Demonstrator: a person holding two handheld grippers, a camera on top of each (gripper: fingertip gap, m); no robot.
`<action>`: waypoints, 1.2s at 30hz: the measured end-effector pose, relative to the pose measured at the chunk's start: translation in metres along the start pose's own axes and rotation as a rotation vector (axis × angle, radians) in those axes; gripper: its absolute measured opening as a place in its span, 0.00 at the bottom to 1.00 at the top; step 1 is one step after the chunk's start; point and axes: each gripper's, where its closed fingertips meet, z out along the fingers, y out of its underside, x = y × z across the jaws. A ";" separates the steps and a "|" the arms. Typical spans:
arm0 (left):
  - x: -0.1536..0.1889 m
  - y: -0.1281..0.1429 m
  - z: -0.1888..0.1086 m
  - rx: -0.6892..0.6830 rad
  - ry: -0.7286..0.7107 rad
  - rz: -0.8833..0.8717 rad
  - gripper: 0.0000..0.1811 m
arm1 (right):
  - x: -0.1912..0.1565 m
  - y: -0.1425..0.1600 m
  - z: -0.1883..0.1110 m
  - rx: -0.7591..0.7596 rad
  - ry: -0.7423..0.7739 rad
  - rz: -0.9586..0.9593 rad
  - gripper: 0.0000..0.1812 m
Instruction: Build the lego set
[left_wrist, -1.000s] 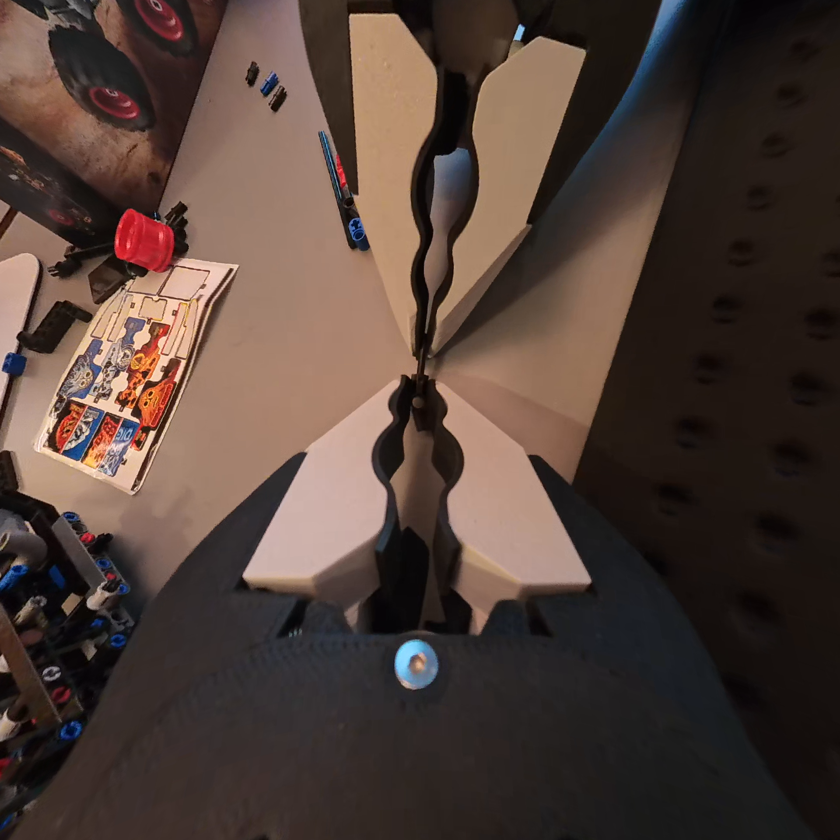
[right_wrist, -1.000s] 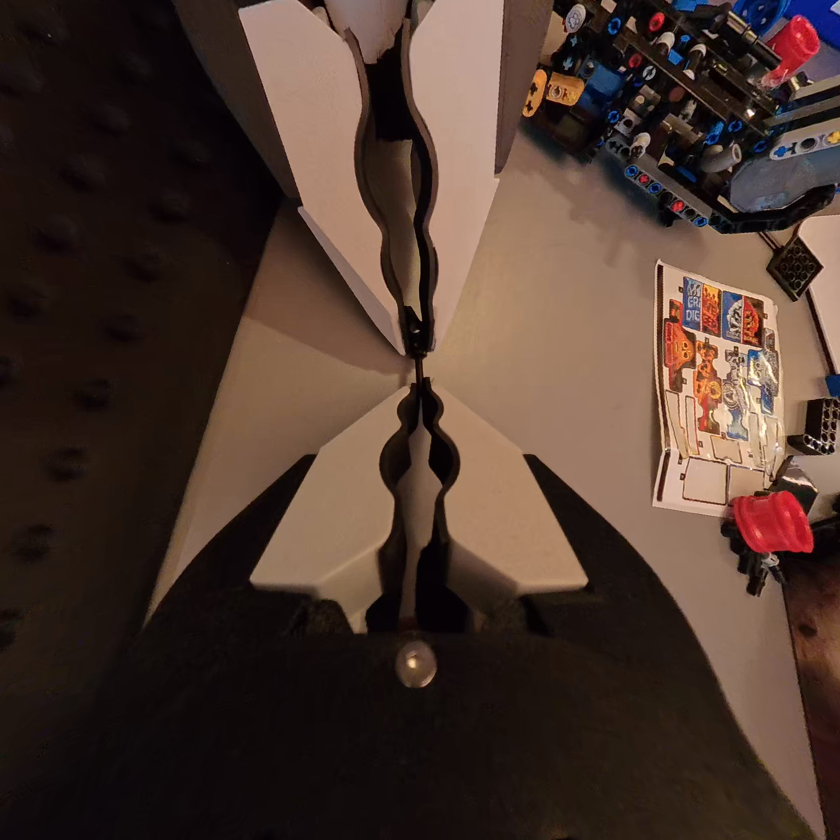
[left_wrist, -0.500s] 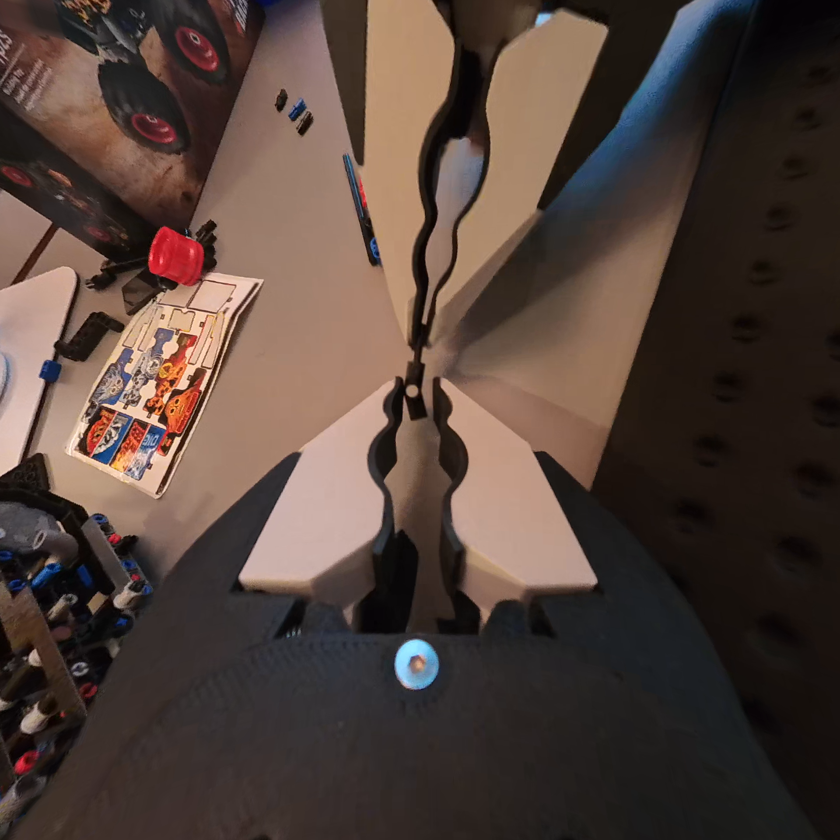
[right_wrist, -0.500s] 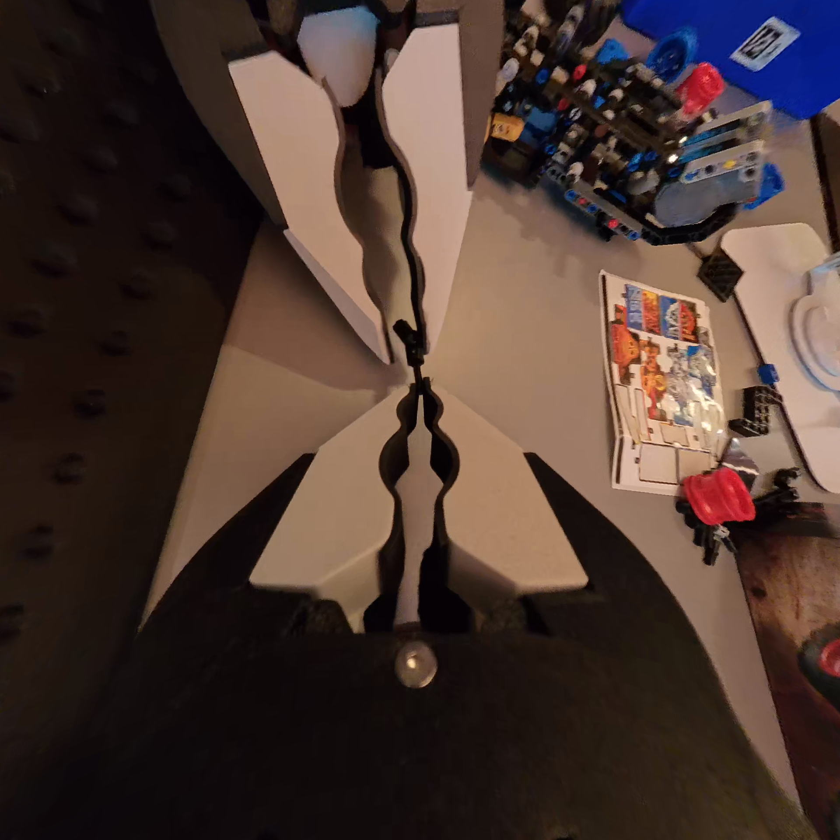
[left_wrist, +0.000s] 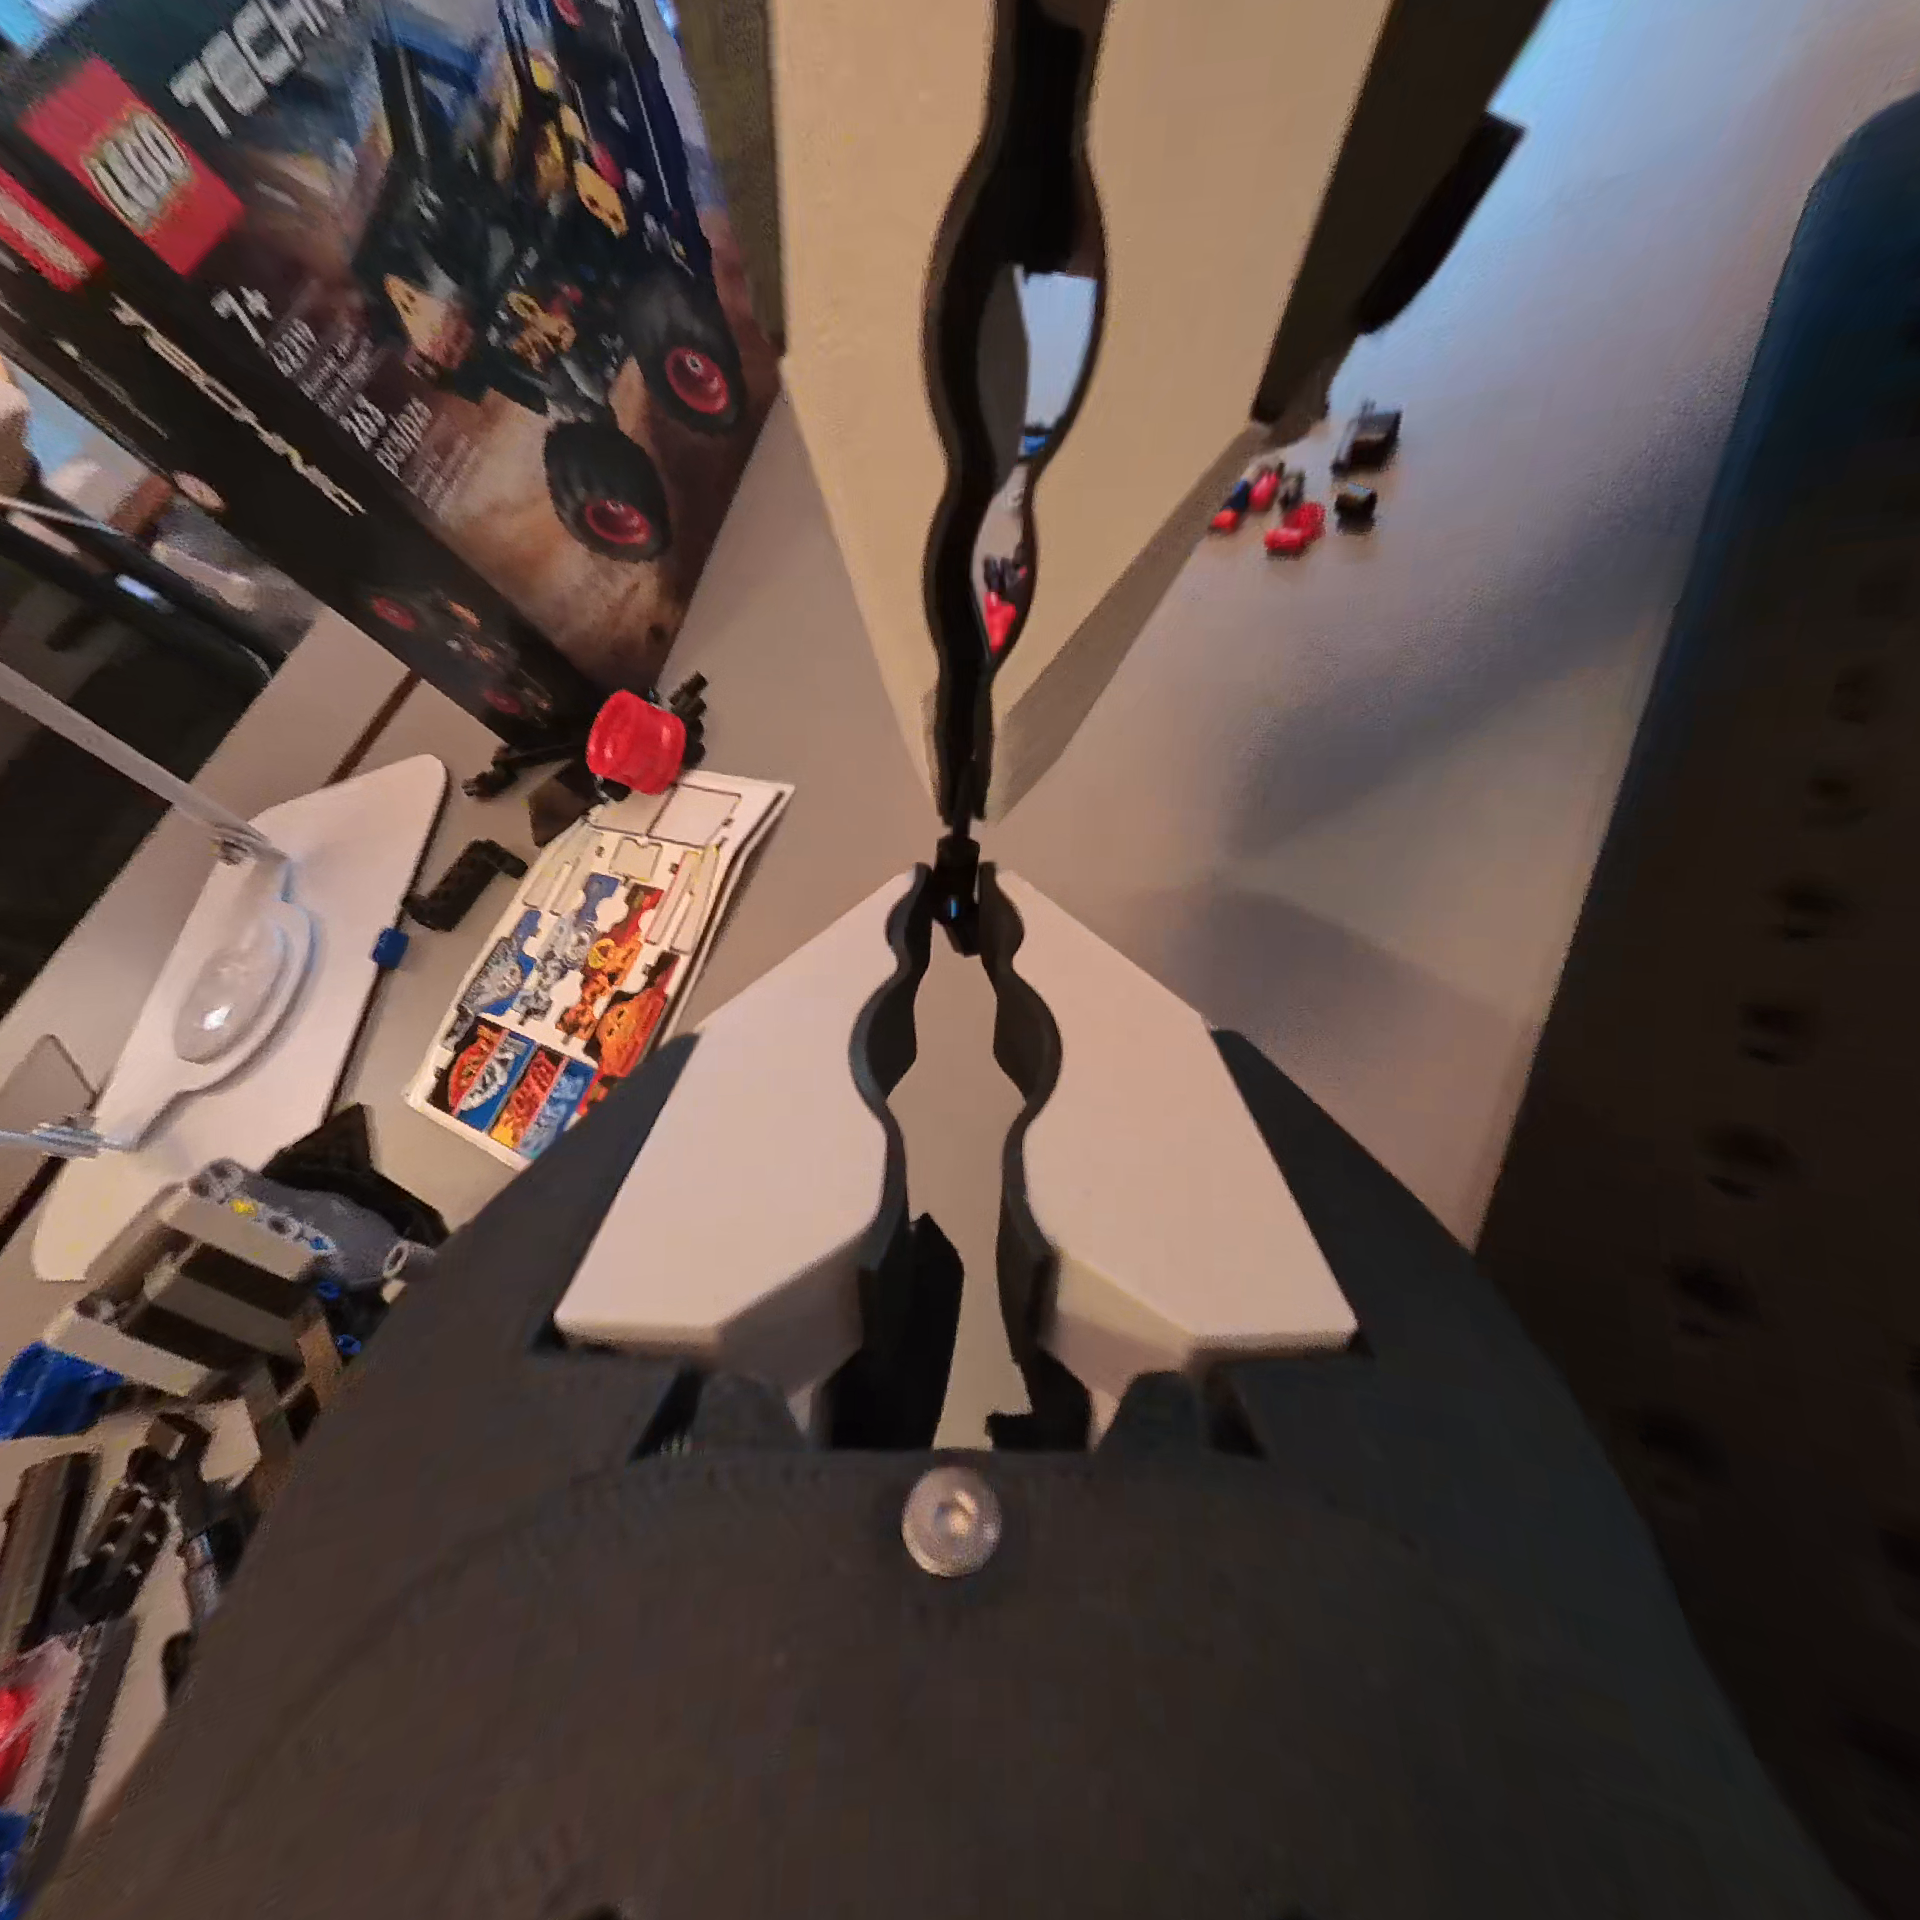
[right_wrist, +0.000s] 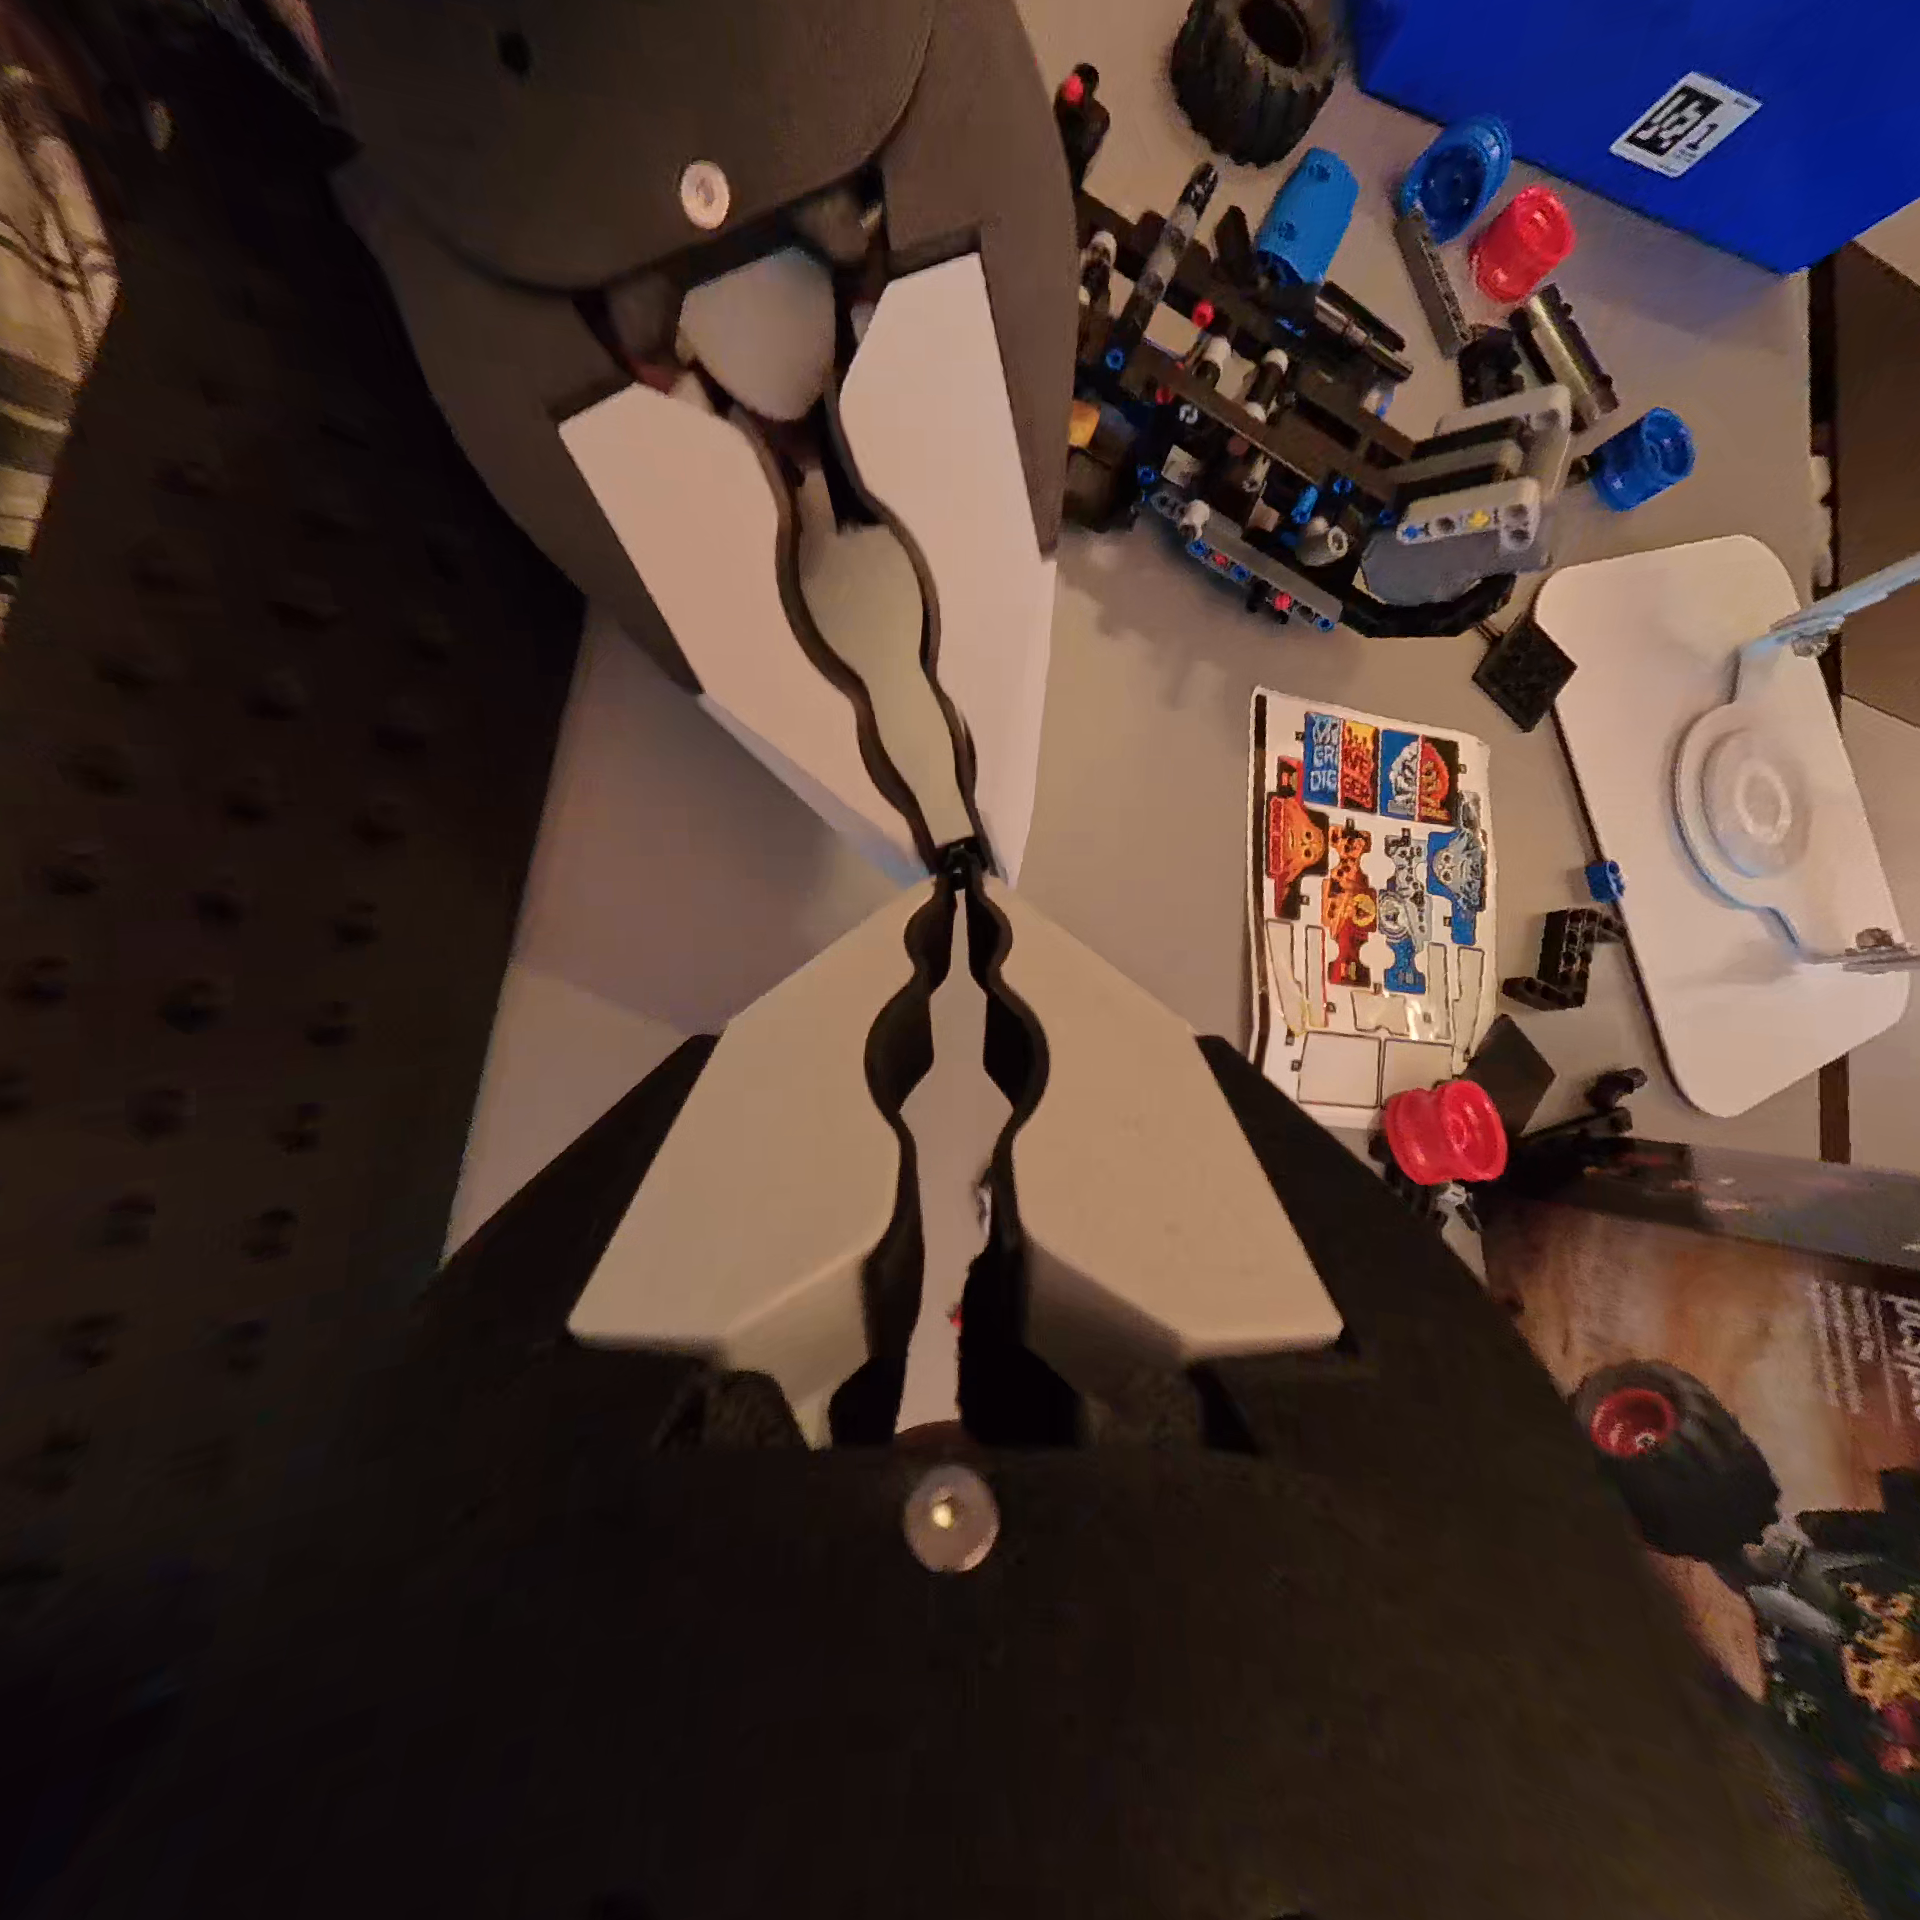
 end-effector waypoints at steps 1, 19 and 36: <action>0.000 -0.004 -0.001 0.016 -0.009 0.005 0.04 | 0.001 -0.005 -0.001 0.003 -0.008 -0.003 0.00; -0.034 -0.019 -0.009 0.057 -0.129 0.018 0.04 | 0.029 -0.024 -0.008 0.317 0.109 0.036 0.00; -0.054 -0.023 -0.009 0.054 -0.176 0.054 0.04 | 0.047 -0.018 -0.023 0.345 0.218 0.070 0.00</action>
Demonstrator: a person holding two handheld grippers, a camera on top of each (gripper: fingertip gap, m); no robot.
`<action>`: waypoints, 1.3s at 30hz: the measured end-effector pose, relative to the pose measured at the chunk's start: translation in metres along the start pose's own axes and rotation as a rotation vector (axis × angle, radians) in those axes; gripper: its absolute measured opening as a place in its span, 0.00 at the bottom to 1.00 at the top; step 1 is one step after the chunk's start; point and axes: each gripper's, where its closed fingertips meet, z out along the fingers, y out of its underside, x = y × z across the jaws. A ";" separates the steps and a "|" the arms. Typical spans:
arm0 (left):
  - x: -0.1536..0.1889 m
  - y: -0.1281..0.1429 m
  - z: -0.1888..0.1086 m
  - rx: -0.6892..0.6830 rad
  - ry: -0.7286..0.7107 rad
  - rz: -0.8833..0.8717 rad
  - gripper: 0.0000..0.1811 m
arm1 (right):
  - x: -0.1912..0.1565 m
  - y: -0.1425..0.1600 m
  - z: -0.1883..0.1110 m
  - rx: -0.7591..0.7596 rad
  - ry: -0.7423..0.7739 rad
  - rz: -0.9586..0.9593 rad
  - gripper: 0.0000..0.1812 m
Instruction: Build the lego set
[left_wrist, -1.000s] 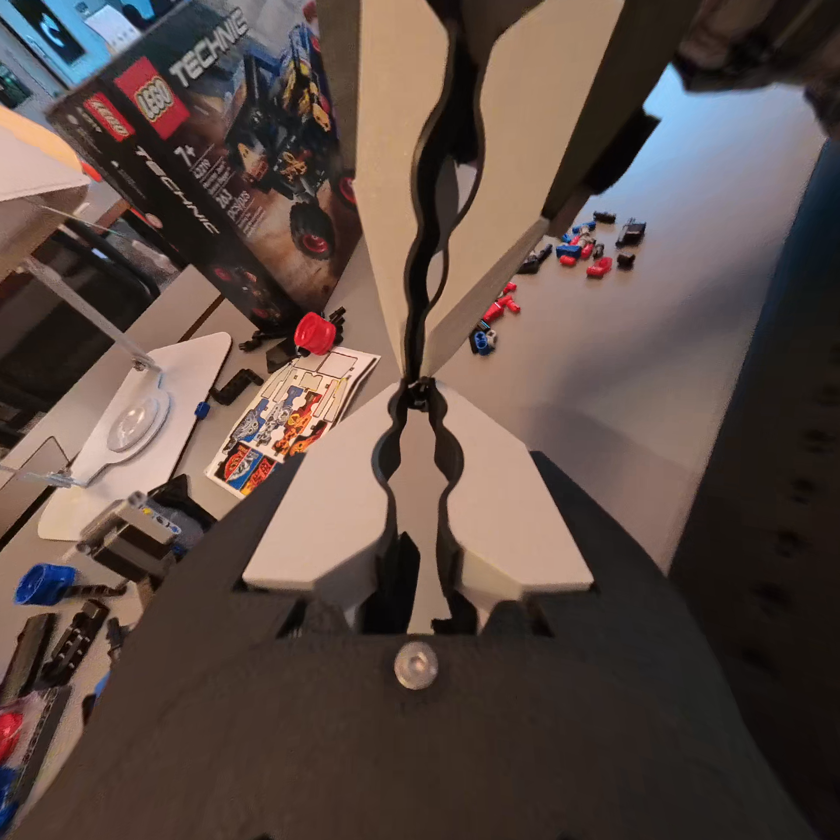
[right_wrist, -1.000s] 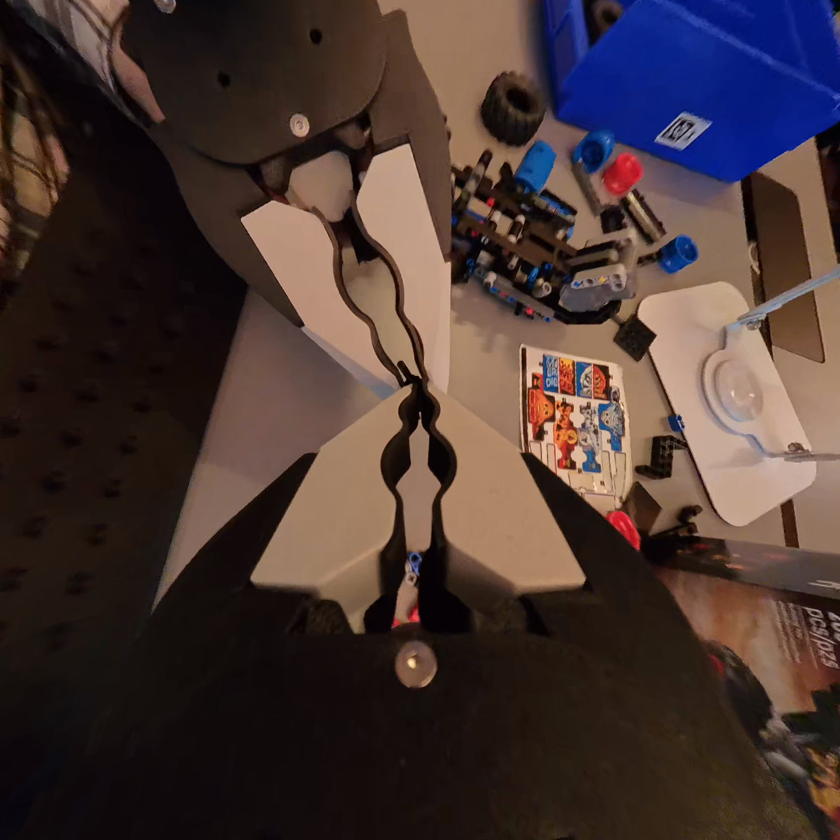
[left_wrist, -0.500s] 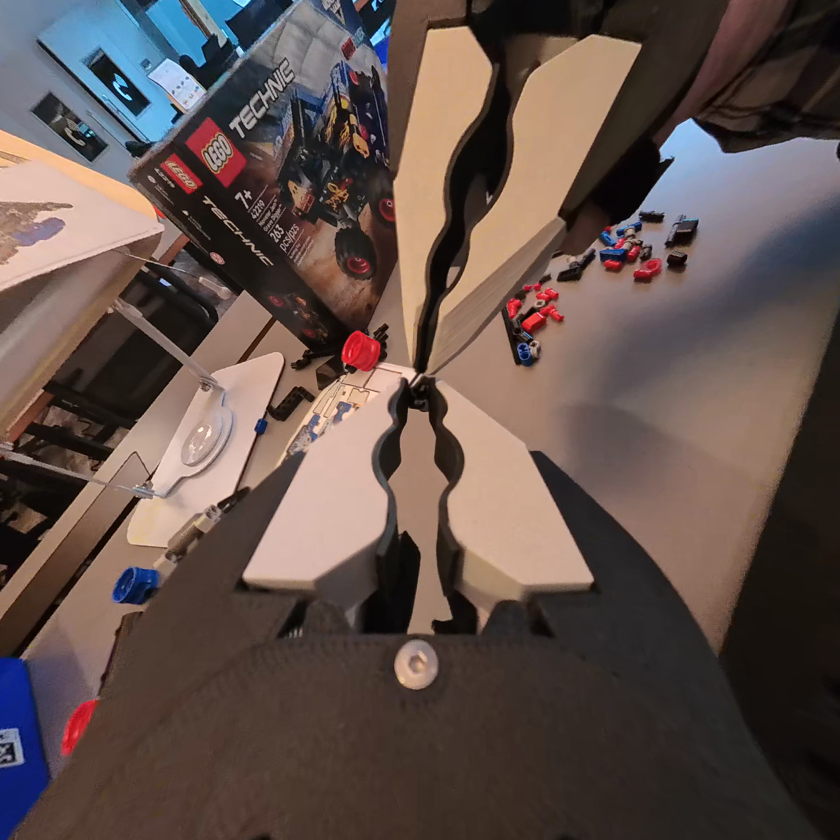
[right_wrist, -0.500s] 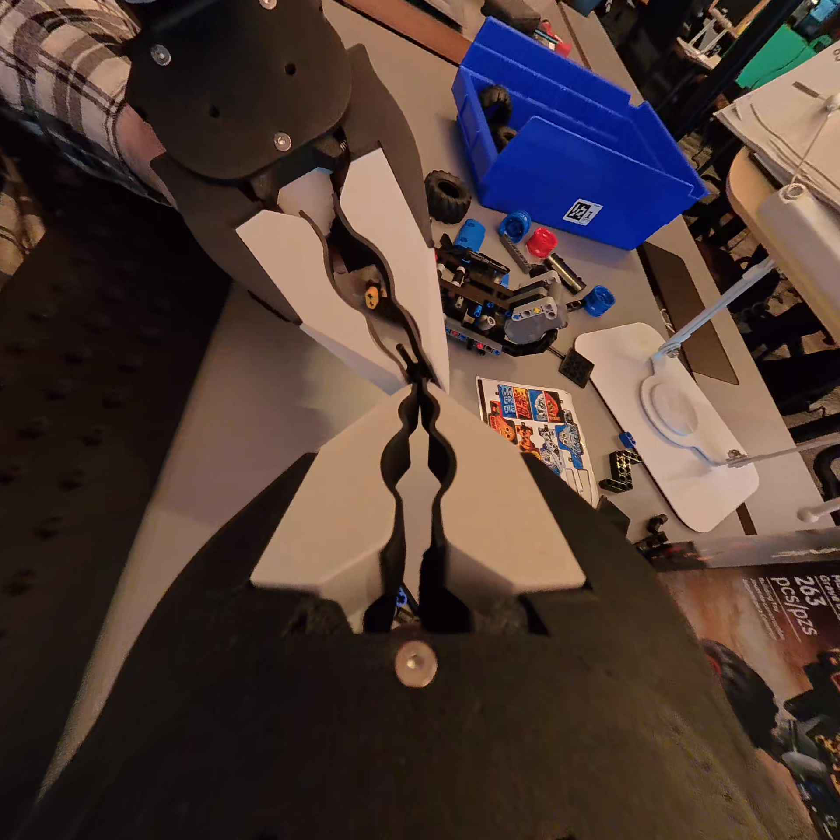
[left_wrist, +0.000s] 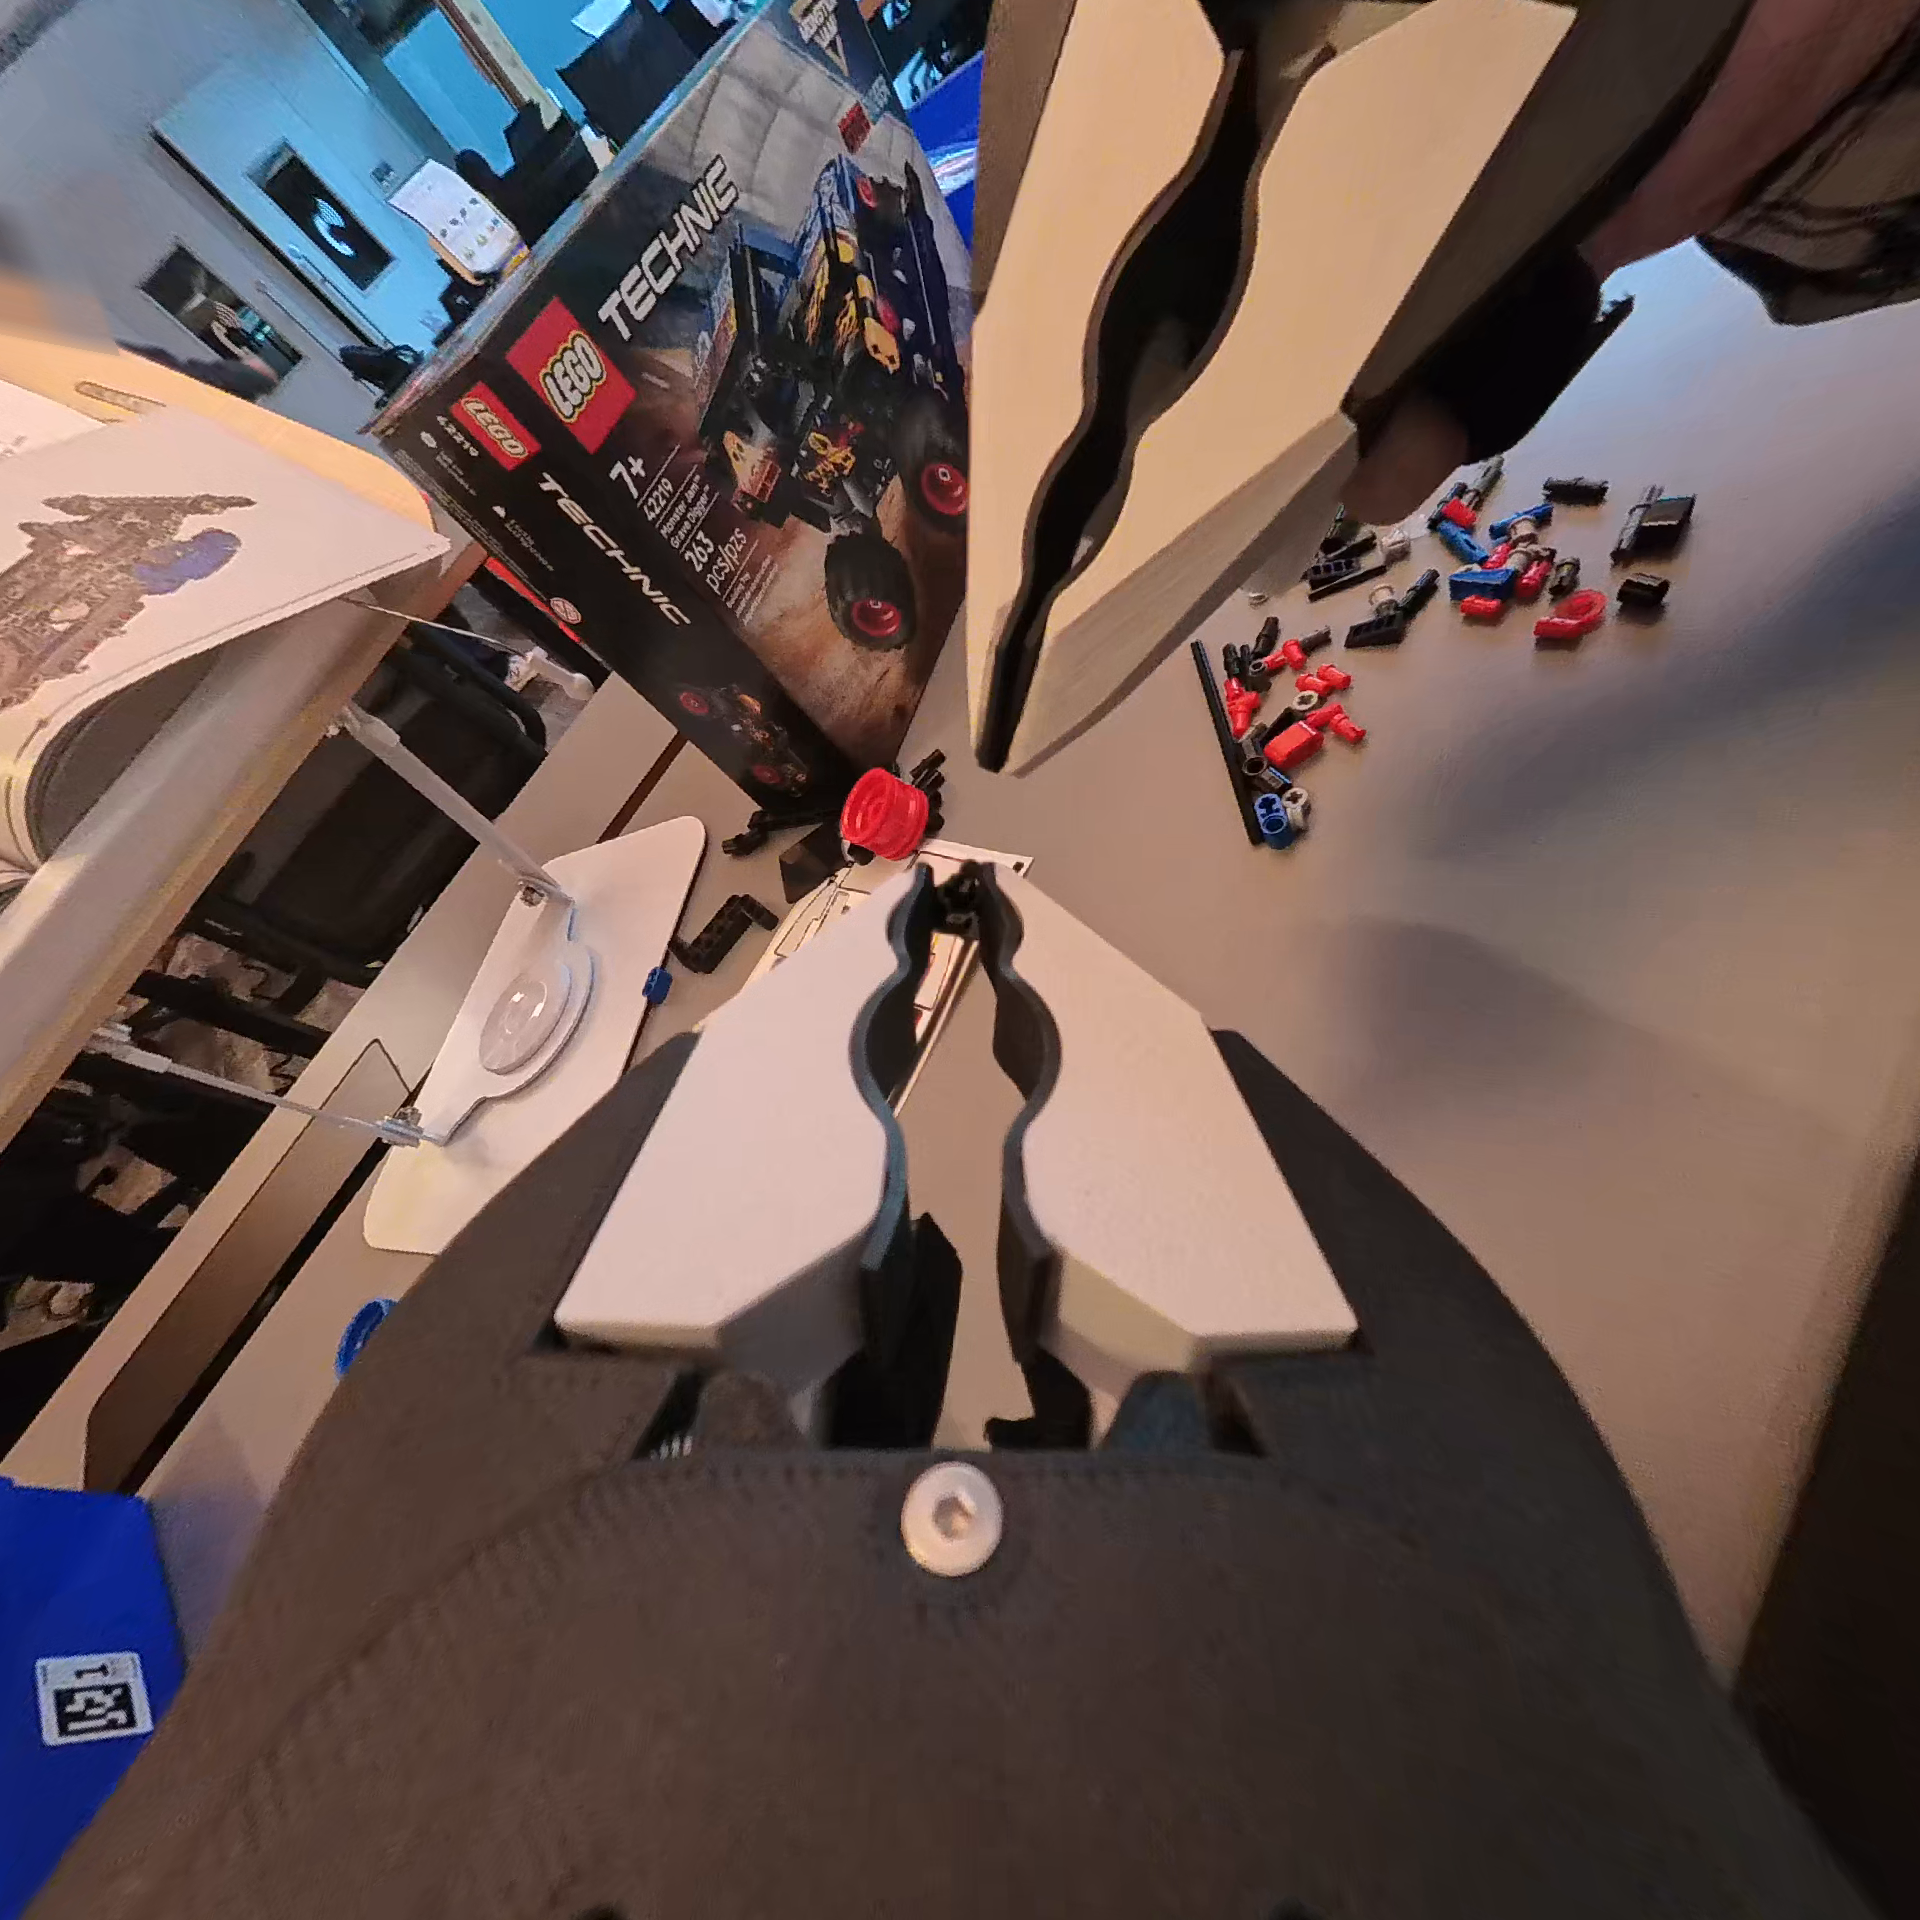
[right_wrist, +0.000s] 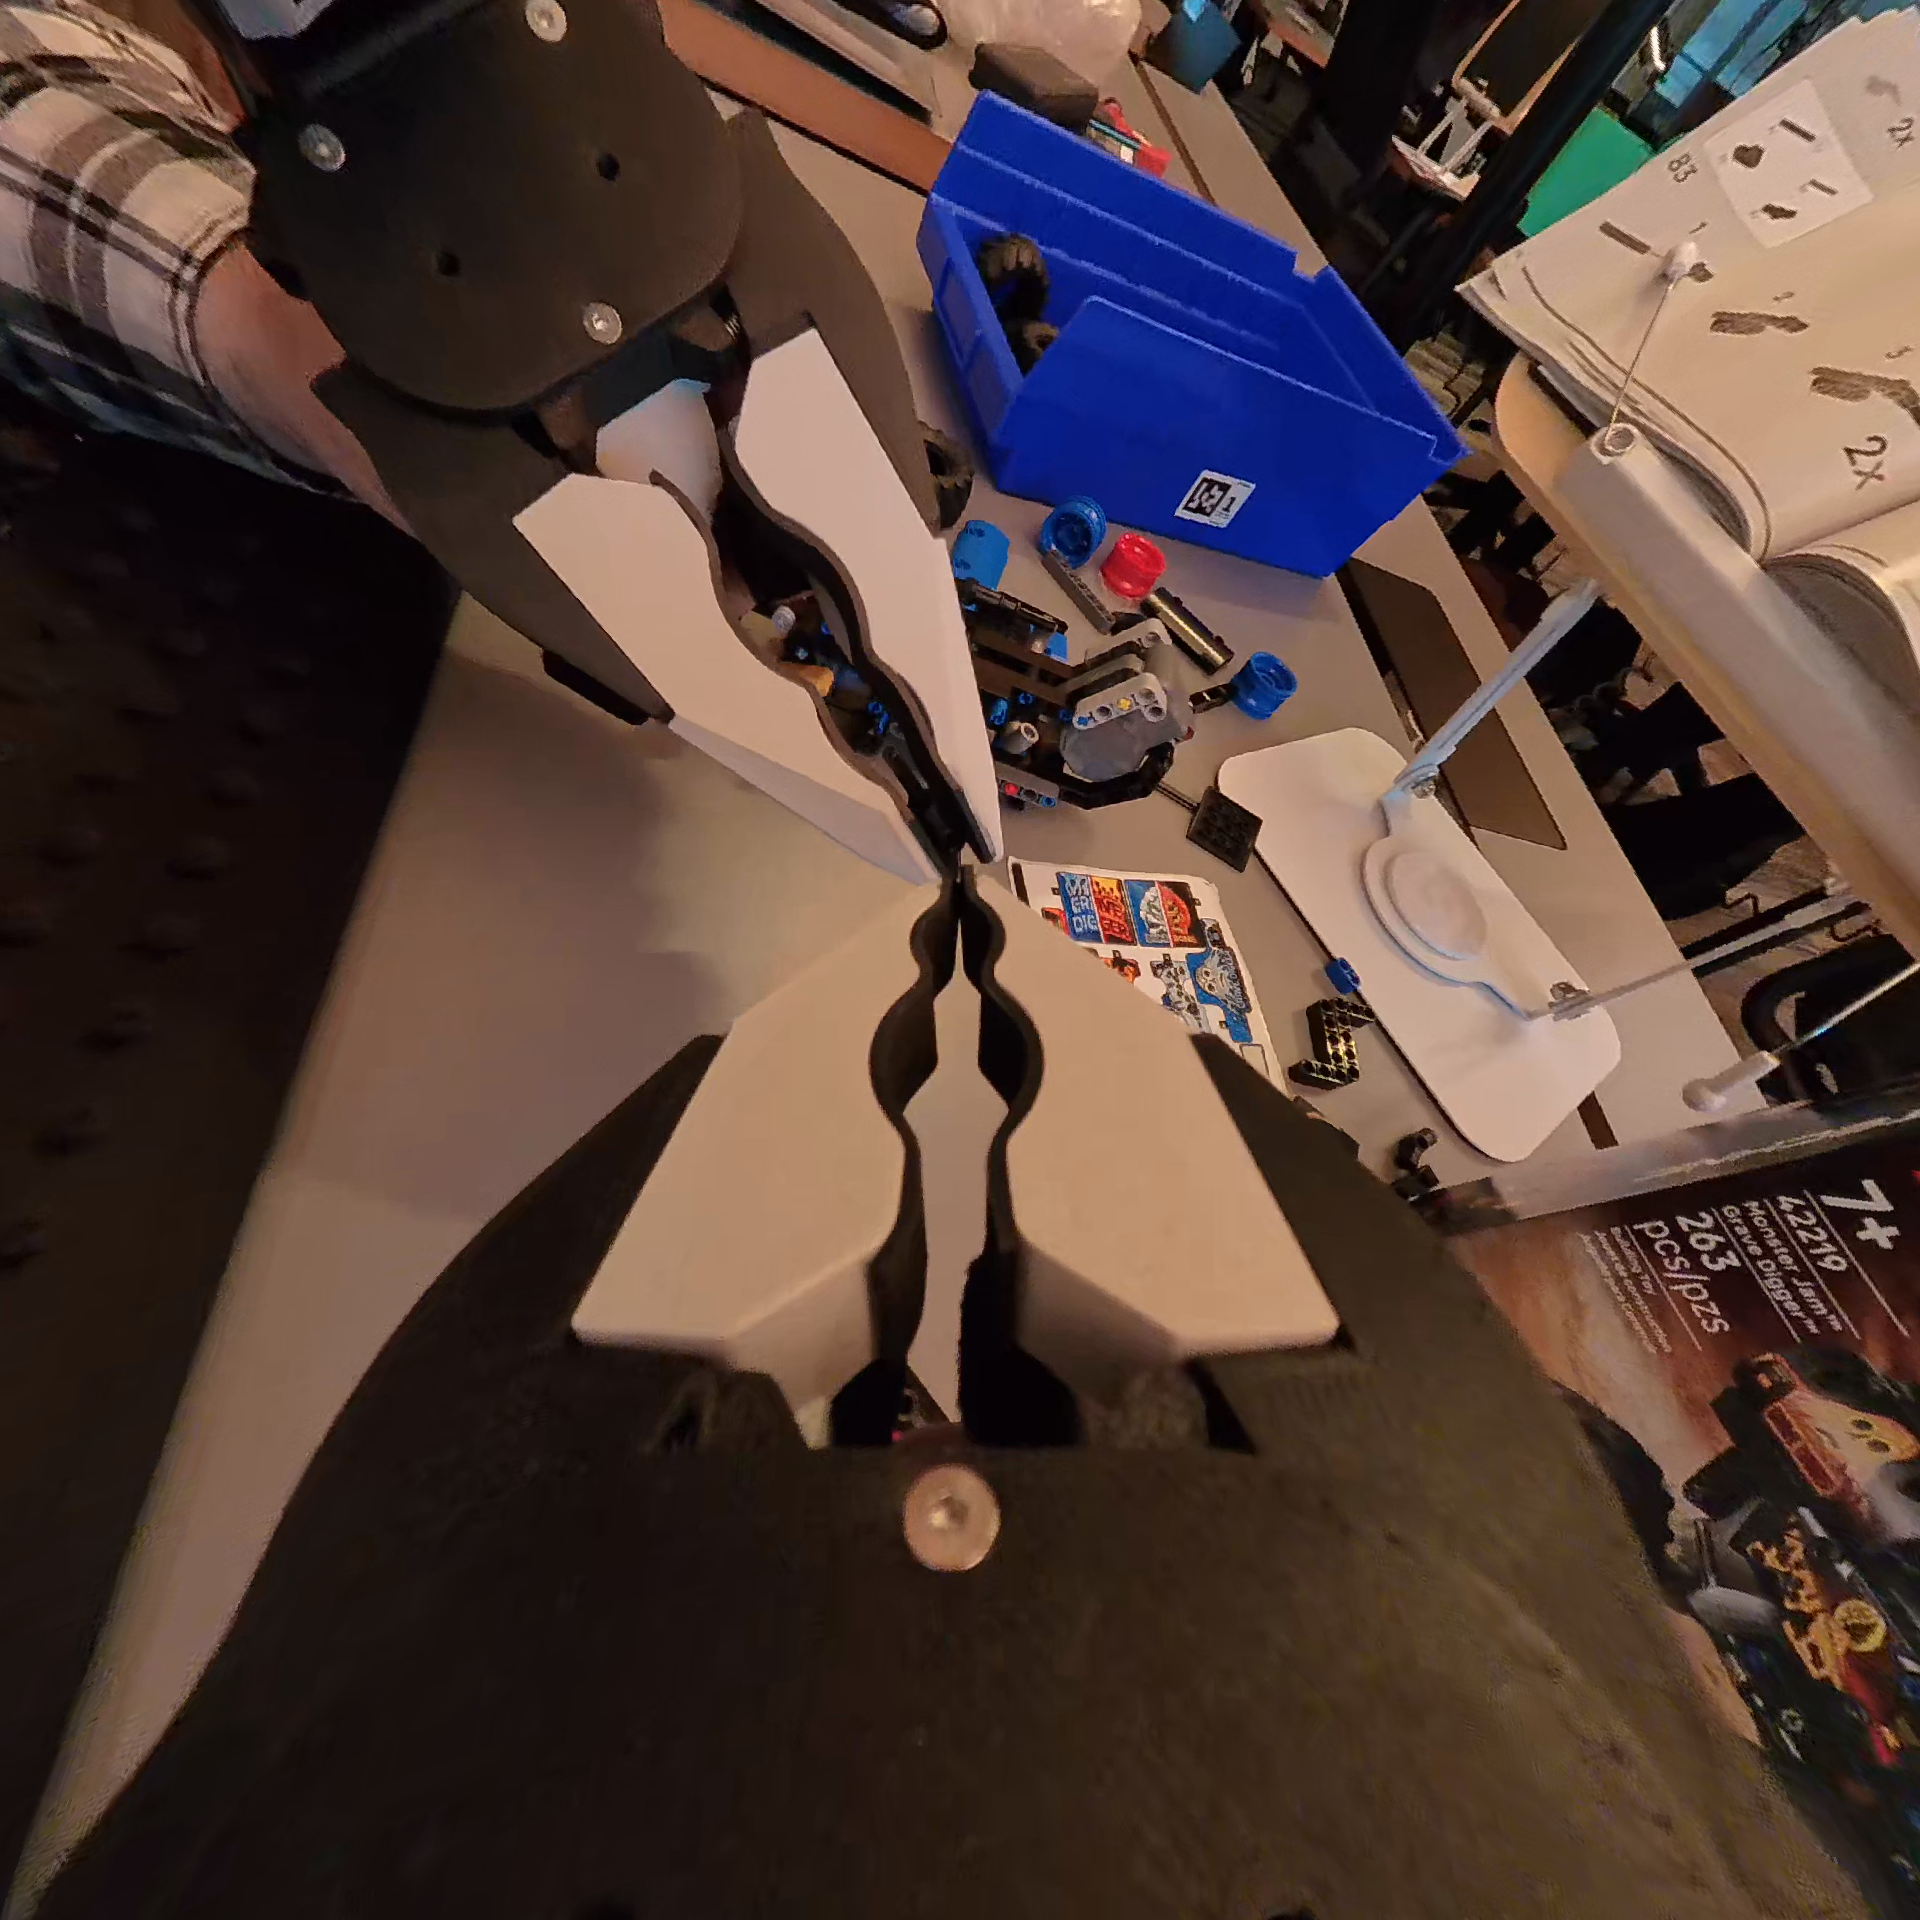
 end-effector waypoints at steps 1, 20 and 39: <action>0.000 0.001 0.000 -0.003 -0.001 0.004 0.03 | 0.001 0.002 0.001 -0.012 0.008 -0.006 0.00; 0.005 0.016 0.004 -0.095 -0.023 0.144 0.03 | -0.017 -0.007 0.019 -0.034 -0.032 -0.067 0.02; 0.003 0.017 0.003 -0.098 -0.024 0.157 0.03 | 0.001 0.009 0.011 -0.074 0.017 -0.005 0.01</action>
